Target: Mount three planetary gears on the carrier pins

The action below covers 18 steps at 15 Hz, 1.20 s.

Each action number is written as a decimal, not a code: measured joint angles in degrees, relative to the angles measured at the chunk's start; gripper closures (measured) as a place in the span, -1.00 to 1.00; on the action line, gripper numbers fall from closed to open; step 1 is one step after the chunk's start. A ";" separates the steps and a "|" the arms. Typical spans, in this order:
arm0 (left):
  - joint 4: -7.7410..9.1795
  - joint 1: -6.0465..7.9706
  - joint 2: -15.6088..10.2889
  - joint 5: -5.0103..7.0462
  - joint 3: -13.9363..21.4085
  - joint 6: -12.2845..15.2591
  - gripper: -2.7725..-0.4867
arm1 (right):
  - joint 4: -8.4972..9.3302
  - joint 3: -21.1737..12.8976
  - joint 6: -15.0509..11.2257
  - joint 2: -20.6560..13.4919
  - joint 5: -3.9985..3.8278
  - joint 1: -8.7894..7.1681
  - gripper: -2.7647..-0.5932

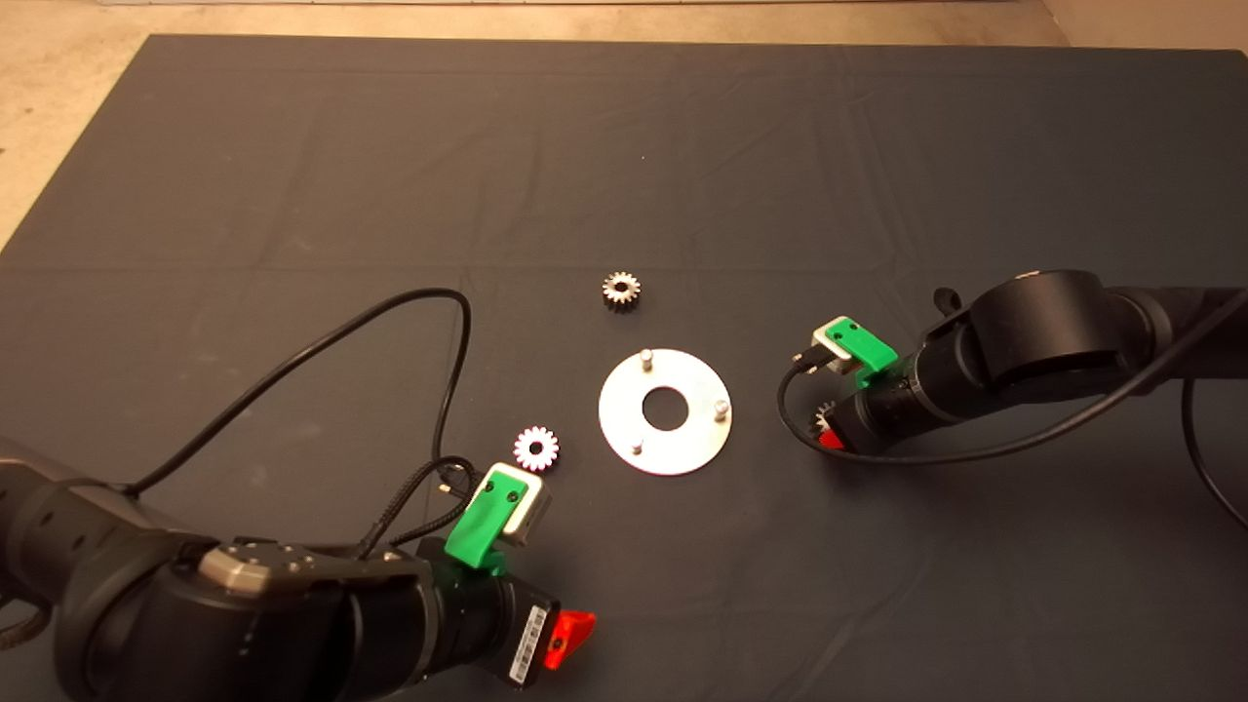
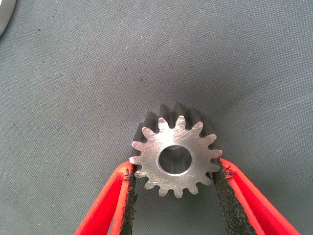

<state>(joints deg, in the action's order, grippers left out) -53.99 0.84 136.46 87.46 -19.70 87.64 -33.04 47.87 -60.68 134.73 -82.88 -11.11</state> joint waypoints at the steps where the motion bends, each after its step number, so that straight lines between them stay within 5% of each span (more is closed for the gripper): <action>1: 0.00 0.00 0.00 0.00 0.00 -0.02 -0.75 | 0.00 0.00 0.00 -0.01 0.00 0.00 0.56; 9: 0.00 0.00 -0.02 0.00 0.00 -0.04 -0.75 | 0.00 -0.11 0.21 -0.13 0.03 0.00 0.65; 14: -0.01 0.00 -0.02 0.00 0.00 -0.04 -0.75 | 0.00 -5.89 0.18 -0.24 -0.38 -0.13 0.74; 18: 0.00 0.00 0.00 0.00 0.00 -0.05 -0.75 | 0.05 -8.01 -0.69 0.17 -0.71 -3.87 0.73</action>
<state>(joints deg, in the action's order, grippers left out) -53.99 0.84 136.46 87.46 -19.70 87.59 -32.99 39.86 -61.37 134.90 -83.59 -14.97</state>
